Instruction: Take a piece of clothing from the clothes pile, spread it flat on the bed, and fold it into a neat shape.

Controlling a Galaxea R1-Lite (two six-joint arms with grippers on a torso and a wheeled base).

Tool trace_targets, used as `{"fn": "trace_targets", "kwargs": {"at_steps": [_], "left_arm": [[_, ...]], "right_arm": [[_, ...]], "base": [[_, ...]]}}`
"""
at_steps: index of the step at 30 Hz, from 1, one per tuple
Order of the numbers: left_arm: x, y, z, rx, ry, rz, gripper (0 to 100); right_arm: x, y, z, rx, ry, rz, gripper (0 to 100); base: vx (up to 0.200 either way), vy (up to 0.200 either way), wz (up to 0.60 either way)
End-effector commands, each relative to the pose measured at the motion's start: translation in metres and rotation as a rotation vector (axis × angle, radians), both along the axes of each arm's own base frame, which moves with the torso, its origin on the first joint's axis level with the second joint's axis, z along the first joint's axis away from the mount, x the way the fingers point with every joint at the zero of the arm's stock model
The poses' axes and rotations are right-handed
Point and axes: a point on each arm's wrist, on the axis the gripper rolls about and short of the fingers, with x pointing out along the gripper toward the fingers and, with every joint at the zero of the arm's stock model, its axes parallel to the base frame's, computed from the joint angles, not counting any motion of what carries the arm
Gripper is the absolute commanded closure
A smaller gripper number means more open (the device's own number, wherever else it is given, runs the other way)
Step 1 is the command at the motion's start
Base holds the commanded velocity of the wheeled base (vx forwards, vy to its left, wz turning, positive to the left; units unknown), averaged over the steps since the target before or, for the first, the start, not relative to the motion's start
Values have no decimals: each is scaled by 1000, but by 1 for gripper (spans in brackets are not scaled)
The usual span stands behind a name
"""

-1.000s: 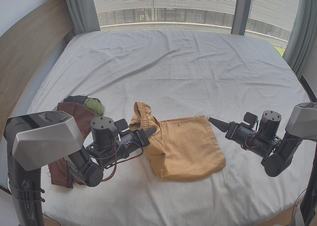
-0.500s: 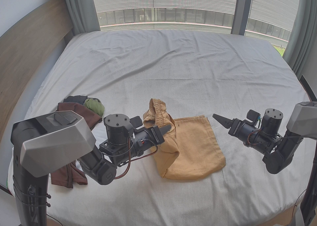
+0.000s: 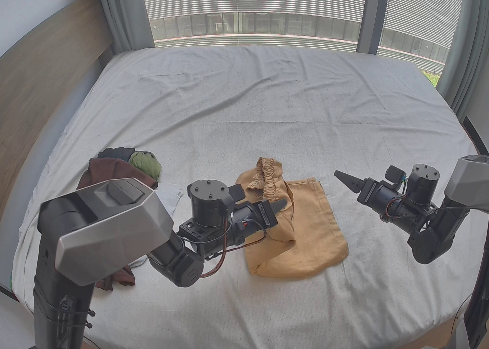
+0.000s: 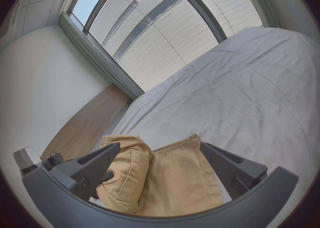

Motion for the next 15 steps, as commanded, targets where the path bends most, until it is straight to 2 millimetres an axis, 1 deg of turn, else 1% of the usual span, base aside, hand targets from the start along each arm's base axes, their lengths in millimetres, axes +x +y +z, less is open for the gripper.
{"fn": "trace_targets", "kwargs": {"at_steps": [1, 8, 15], "left_arm": [[2, -15, -9, -6, 2, -23, 100], [11, -29, -5, -9, 25, -28, 100], [9, -46, -6, -11, 35, -56, 100]], "right_arm": [[4, -5, 2, 2, -12, -16, 0], [7, -8, 0, 2, -12, -25, 0], [7, -9, 0, 2, -13, -30, 0]], "base": [[0, 0, 0], [0, 0, 0], [0, 0, 0]]}}
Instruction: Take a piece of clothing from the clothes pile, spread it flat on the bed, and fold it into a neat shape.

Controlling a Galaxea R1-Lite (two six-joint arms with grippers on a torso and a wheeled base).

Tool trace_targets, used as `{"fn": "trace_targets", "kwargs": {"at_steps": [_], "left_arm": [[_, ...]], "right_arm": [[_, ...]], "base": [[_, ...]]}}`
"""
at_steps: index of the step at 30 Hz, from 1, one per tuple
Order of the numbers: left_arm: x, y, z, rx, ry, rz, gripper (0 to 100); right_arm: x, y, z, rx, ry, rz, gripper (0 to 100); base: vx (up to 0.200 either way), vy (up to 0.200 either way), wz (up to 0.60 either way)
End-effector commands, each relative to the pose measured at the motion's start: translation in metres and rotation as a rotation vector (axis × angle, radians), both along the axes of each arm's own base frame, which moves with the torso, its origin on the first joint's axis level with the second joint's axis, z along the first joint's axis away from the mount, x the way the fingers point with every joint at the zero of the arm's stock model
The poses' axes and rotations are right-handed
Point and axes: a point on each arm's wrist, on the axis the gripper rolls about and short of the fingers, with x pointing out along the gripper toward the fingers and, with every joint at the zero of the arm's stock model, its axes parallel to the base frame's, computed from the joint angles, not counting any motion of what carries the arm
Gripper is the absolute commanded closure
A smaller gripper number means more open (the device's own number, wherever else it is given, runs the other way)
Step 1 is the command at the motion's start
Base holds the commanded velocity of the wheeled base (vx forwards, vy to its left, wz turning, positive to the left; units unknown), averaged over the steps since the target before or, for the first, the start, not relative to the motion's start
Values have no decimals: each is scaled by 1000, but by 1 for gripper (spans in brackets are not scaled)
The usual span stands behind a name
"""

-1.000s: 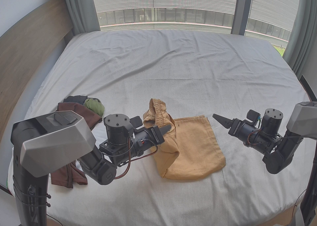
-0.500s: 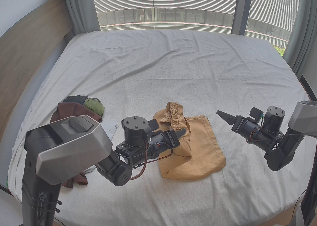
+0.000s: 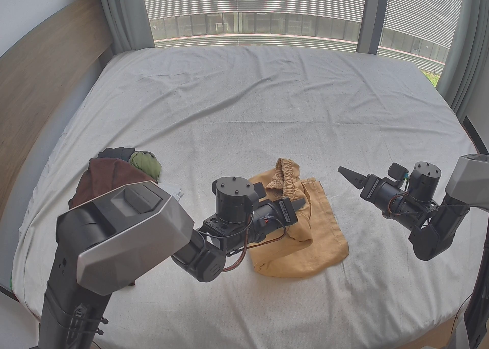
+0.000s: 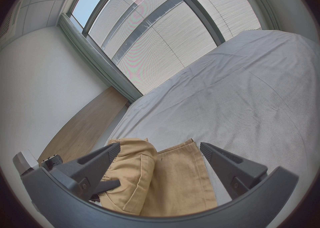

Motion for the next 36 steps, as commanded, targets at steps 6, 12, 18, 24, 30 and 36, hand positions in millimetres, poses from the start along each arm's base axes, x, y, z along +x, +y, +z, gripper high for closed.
{"fn": "trace_targets", "kwargs": {"at_steps": [6, 12, 18, 24, 30, 36], "left_arm": [[-1, -12, -14, 15, 17, -13, 100], [-1, -13, -19, 22, 24, -13, 100], [-1, -12, -21, 26, 30, -12, 100], [-1, -13, -20, 25, 28, -13, 100], [0, -13, -24, 30, 32, -7, 100], [-1, -14, -24, 29, 31, -9, 0]], "right_arm": [[1, -2, 0, 0, -2, -5, 0], [1, -1, -1, 0, 1, -3, 0], [1, -1, -1, -1, 3, -3, 0], [1, -1, -1, 0, 1, -3, 0], [1, -1, -1, 0, 0, -3, 0], [1, -1, -1, 0, -2, -3, 0]], "base": [[0, 0, 0], [0, 0, 0], [0, 0, 0], [0, 0, 0], [0, 0, 0], [0, 0, 0]]}}
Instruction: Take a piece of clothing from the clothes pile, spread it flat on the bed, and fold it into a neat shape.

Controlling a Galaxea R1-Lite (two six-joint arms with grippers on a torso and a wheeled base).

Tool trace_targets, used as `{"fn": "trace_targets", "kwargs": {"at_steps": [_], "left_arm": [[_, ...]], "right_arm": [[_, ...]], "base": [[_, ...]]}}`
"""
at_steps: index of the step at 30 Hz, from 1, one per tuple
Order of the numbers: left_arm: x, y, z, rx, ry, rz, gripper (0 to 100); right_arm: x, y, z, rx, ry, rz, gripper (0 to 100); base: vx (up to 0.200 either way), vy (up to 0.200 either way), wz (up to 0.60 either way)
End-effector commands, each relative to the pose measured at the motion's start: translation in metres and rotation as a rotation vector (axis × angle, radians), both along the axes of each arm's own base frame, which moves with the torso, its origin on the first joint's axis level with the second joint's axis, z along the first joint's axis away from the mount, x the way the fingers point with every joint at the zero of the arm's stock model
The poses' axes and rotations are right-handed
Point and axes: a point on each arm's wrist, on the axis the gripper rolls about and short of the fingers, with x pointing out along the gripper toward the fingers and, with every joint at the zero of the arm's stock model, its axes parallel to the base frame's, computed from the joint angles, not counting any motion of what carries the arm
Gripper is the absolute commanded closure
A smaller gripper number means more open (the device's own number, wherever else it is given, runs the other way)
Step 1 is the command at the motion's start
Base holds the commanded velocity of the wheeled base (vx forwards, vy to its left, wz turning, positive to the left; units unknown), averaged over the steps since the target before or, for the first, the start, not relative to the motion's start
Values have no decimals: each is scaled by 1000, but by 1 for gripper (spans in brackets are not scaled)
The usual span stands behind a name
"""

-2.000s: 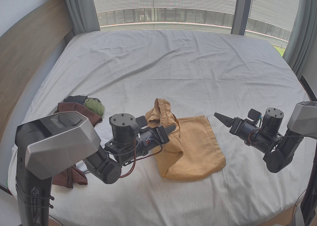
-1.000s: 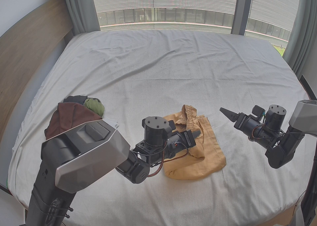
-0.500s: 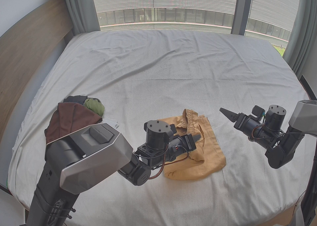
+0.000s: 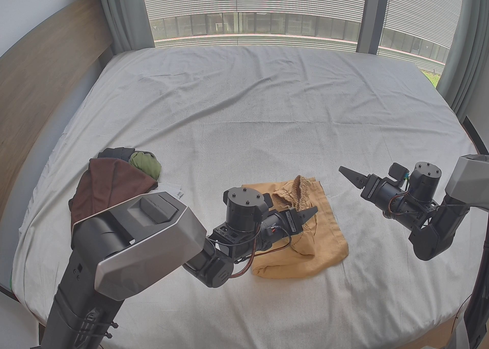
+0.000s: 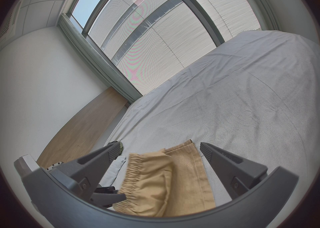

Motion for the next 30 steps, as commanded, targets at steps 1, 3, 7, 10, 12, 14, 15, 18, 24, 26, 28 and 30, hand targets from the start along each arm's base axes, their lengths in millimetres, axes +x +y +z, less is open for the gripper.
{"fn": "trace_targets", "kwargs": {"at_steps": [1, 3, 7, 10, 12, 14, 15, 18, 24, 26, 28, 30], "left_arm": [[0, -1, 0, -1, -1, -1, 0], [-1, -3, 0, -2, -2, -5, 0], [-5, -2, 0, 1, 1, -7, 0], [-7, -1, 0, 9, 3, 12, 0], [-8, 1, 1, 10, 1, 23, 0], [-8, 7, 2, 18, 2, 47, 0], [-9, 10, 5, 18, -2, 52, 0], [-9, 26, 15, 11, -11, 77, 0], [-23, 58, 31, 31, -25, 109, 0], [-28, 69, 29, 60, -36, 116, 0], [-30, 80, 28, 78, -59, 130, 0], [-30, 91, 28, 83, -81, 147, 0]], "right_arm": [[0, 0, -1, 0, 0, 1, 0], [0, 0, -1, -1, 2, 1, 0], [0, 0, -2, -1, 5, 1, 0], [1, 0, -3, -1, 7, 1, 0], [0, 0, -4, -2, 11, 1, 0], [0, 0, -6, -4, 20, 1, 0], [0, 0, -8, -5, 26, 1, 0], [0, 1, -12, -9, 41, 2, 0], [-3, 4, -18, -13, 65, 15, 0], [-6, 6, -20, -15, 75, 19, 0], [-7, 5, -20, -17, 79, 19, 0], [-7, 5, -20, -17, 81, 21, 0]], "base": [[0, 0, 0], [0, 0, 0], [0, 0, 0], [0, 0, 0], [0, 0, 0], [0, 0, 0], [0, 0, 0], [0, 0, 0], [0, 0, 0], [0, 0, 0], [0, 0, 0], [0, 0, 0]]}}
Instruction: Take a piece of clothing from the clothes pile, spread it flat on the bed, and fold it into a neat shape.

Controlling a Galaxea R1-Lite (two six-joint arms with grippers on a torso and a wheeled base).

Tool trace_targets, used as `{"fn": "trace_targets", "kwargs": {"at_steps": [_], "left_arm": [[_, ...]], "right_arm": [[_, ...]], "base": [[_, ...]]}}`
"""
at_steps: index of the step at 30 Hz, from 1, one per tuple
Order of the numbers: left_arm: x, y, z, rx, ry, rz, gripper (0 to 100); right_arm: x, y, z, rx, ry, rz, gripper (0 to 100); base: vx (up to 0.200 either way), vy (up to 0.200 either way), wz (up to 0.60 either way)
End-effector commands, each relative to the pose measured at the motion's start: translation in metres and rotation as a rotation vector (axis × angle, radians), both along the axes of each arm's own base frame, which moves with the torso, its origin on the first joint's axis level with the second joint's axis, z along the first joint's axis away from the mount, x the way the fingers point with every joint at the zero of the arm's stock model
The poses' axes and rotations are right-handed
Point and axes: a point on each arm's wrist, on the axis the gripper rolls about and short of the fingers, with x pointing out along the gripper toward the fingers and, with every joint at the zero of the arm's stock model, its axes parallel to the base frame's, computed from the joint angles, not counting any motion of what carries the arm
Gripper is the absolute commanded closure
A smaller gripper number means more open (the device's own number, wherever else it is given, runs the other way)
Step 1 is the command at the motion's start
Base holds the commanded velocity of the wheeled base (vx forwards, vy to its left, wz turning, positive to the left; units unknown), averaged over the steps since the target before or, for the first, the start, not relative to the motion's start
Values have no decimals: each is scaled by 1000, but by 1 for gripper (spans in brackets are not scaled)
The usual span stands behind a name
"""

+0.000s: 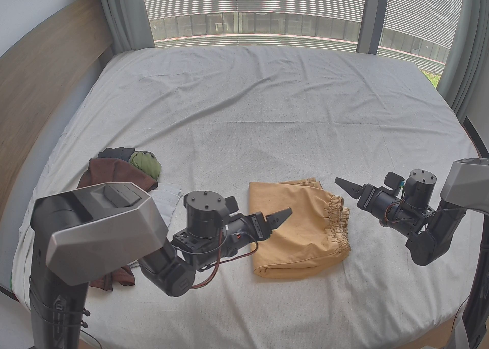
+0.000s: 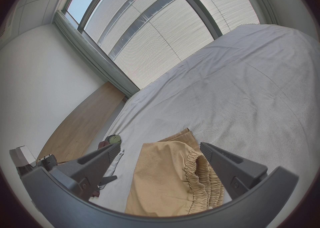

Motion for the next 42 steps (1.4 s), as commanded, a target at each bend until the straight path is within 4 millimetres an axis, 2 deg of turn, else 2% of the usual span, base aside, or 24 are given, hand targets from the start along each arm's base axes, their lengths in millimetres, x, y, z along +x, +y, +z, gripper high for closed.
{"fn": "trace_targets", "kwargs": {"at_steps": [1, 2, 6, 7, 8, 9, 14, 21, 27, 34, 42], "left_arm": [[-4, 31, 14, 13, -53, 44, 0], [-5, 43, 16, 17, -64, 65, 0], [-9, 60, 24, 16, -81, 92, 0], [-14, 70, 26, 26, -93, 105, 0], [-14, 71, 26, 28, -96, 106, 0], [-18, 82, 28, 50, -125, 119, 0], [-26, 108, 28, 72, -204, 134, 0], [-24, 118, 33, 62, -227, 154, 0], [-25, 130, 27, 82, -197, 174, 0], [-28, 129, 24, 85, -184, 150, 0], [-28, 128, 17, 95, -166, 145, 0]], "right_arm": [[-3, 2, -4, -4, 21, 8, 0], [-4, 2, -5, -5, 25, 8, 0], [-6, 2, -7, -8, 33, 12, 0], [-7, 4, -8, -9, 38, 18, 0], [-7, 4, -8, -9, 38, 18, 0], [-8, 4, -9, -10, 44, 18, 0], [-13, 5, -12, -20, 65, 25, 0], [-21, 4, -34, -151, 121, 52, 0], [-23, 3, -44, -165, 171, 56, 0], [-25, -1, -59, -183, 269, 54, 0], [-27, -4, -68, -193, 338, 49, 0]], "base": [[0, 0, 0], [0, 0, 0], [0, 0, 0], [0, 0, 0], [0, 0, 0], [0, 0, 0], [0, 0, 0], [0, 0, 0], [0, 0, 0], [0, 0, 0], [0, 0, 0]]}}
